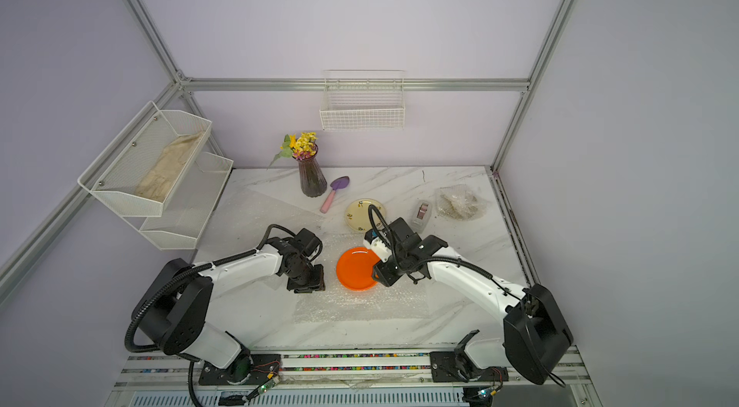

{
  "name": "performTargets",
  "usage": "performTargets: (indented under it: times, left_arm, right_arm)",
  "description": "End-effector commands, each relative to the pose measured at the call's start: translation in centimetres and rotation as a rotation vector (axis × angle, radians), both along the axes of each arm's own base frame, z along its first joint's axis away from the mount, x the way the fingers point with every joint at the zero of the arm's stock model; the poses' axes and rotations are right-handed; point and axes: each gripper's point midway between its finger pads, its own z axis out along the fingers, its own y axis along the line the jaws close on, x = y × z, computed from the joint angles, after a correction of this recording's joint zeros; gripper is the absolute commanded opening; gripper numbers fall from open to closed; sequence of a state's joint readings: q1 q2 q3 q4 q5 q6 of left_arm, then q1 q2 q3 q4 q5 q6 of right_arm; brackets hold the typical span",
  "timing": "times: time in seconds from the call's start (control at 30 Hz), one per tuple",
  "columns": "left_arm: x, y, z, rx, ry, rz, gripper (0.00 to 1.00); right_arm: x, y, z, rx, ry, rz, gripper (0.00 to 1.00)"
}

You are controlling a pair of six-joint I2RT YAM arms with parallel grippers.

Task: Wrap dinner plates in bubble wrap
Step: Wrap the plate in the bubble wrap.

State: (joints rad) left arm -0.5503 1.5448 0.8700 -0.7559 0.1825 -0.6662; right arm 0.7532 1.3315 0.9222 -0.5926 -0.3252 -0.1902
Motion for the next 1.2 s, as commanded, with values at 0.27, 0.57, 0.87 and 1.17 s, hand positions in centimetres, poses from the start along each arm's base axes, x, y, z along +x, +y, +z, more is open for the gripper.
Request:
performTargets:
  times: [0.27, 0.57, 0.87, 1.17]
  left_arm:
    - [-0.7, -0.8, 2.7, -0.077, 0.023, 0.052, 0.47]
    - [-2.6, -0.1, 0.3, -0.065, 0.100, 0.120, 0.48]
    - [-6.3, 3.7, -2.7, 0.079, 0.172, 0.174, 0.49]
    - [-4.0, 5.8, -0.3, 0.219, 0.075, 0.137, 0.49]
  right_arm:
    - [-7.1, -1.2, -6.3, -0.340, -0.223, 0.583, 0.42]
    - [-8.4, -1.8, -9.6, -0.435, -0.205, 0.649, 0.40]
    - [-8.2, -1.0, -9.0, -0.443, -0.238, 0.601, 0.05]
    - [-7.2, 2.3, -5.1, -0.329, -0.248, 0.477, 0.00]
